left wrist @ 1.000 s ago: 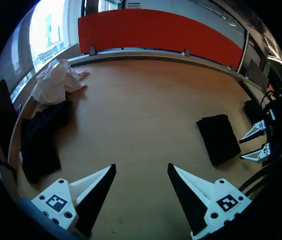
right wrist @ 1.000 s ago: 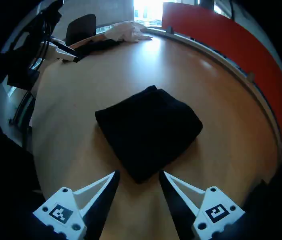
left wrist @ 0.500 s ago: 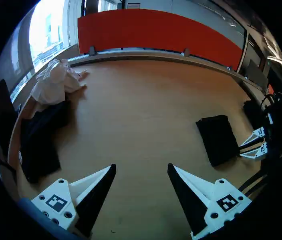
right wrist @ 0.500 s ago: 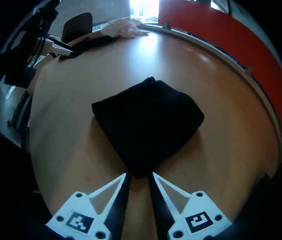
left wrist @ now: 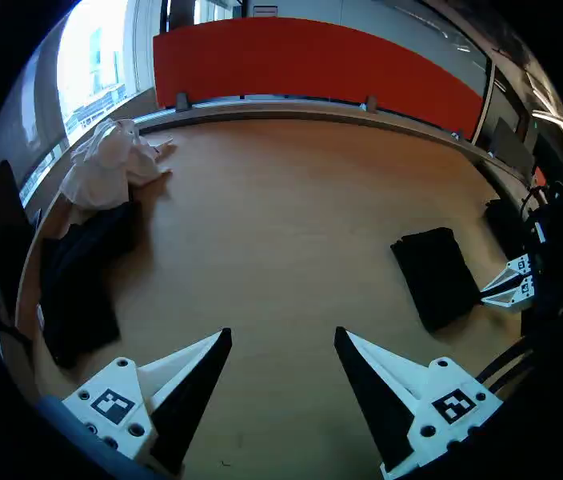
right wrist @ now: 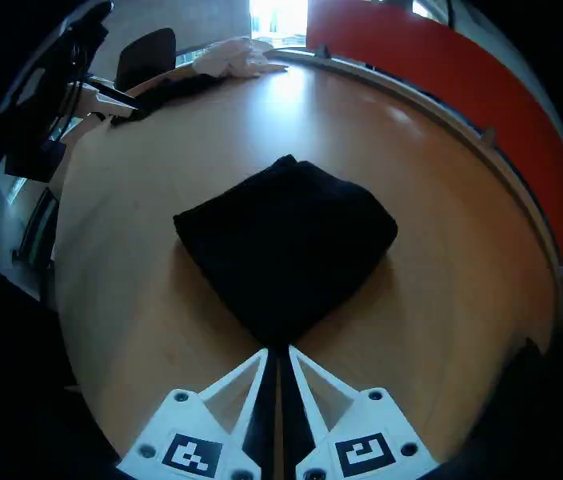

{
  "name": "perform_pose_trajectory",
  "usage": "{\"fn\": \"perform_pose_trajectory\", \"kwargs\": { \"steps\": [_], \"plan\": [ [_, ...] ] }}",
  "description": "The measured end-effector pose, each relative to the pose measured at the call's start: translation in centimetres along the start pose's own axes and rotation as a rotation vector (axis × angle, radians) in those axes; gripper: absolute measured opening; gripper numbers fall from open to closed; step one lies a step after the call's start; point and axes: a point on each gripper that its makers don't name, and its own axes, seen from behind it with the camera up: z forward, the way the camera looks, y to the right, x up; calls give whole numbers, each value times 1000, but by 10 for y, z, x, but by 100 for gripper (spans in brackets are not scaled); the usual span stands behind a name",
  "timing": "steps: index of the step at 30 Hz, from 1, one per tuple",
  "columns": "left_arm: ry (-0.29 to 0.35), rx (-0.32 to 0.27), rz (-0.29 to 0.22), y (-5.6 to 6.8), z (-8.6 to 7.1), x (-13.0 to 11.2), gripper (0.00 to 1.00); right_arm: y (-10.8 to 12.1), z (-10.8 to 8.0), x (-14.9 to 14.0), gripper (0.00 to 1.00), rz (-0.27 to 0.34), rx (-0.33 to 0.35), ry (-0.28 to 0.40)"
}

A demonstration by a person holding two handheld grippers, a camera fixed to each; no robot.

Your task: Fold towel

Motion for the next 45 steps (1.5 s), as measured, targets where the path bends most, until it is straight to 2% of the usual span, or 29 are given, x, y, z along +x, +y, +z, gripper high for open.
{"fn": "perform_pose_trajectory", "kwargs": {
  "steps": [8,20,29,36,45],
  "plan": [
    [3,-2,6,0,-1,1,95,7,-16,30,5,0,-15,61],
    [15,-5,12,1,-2,6,95,16,-56,108,5,-33,-37,203],
    [27,-9,14,3,-2,13,96,24,-94,165,5,-43,-47,318],
    [34,-16,21,6,-2,20,96,36,-108,175,5,-36,-61,333],
    [36,-21,32,9,1,26,95,65,-122,164,5,-18,-107,310]
  ]
}}
